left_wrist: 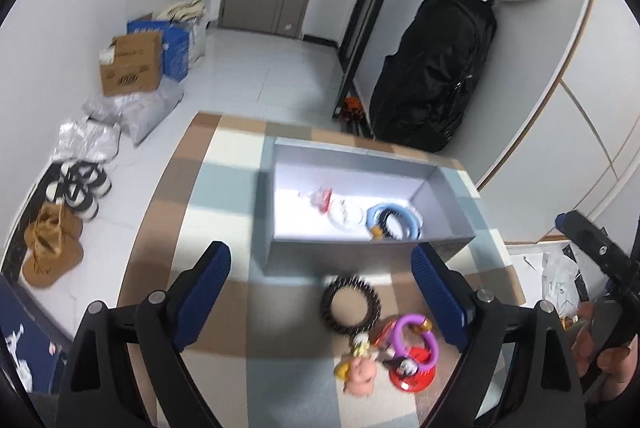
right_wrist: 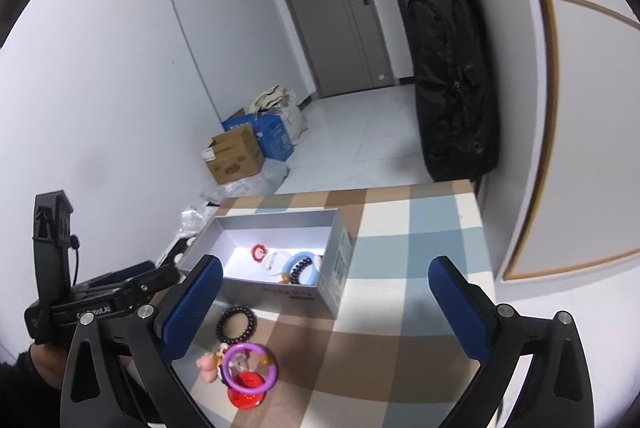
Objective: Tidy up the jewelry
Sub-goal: 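Withdraw both tools from the box back toward the remaining jewelry, then lower the left tool onto the pink pig keychain, then grasp the pink pig keychain with the left tool while the right tool grasps the purple ring, then carry the pig keychain and purple ring over the box and open both tools, then move the left tool to the red 'I China' badge and grasp it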
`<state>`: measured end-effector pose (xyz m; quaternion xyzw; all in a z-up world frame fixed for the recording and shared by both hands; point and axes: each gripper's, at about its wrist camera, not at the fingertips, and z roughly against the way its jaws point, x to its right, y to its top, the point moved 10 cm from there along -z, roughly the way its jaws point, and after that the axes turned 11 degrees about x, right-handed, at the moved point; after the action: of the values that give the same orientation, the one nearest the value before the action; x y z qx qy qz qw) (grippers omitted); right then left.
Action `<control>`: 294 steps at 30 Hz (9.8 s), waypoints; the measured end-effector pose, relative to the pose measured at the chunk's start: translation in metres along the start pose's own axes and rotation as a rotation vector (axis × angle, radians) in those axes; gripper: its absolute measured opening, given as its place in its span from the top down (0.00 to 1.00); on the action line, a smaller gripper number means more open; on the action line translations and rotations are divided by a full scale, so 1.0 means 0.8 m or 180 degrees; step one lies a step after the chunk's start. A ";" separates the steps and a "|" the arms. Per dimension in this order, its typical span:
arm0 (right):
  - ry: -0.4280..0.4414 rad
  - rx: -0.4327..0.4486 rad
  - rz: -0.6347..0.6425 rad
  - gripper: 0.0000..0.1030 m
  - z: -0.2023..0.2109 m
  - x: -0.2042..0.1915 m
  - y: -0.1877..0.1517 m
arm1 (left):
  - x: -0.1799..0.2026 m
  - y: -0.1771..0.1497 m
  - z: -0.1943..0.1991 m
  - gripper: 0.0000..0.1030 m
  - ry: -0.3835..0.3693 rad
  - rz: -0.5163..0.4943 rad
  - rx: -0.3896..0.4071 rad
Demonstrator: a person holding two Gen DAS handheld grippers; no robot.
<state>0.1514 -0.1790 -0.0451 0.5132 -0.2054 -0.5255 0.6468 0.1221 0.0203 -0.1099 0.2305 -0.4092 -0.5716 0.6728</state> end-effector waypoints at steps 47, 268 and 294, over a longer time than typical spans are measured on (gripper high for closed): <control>0.0028 -0.0290 0.0237 0.00 0.009 -0.020 -0.062 | 0.031 -0.100 0.000 0.79 -0.0407 -0.0426 -0.0766; 0.0041 -0.0608 -0.0304 0.01 0.006 0.024 -0.051 | 0.073 -0.121 -0.007 0.21 0.0076 -0.0690 -0.0885; -0.0084 -0.0661 -0.0413 0.01 0.006 0.039 -0.058 | 0.084 -0.108 0.007 0.63 -0.0191 -0.0617 -0.0827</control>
<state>0.1373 -0.2056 -0.0925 0.4487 -0.1247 -0.5914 0.6583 0.0682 -0.0640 -0.1545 0.1629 -0.3276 -0.6885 0.6261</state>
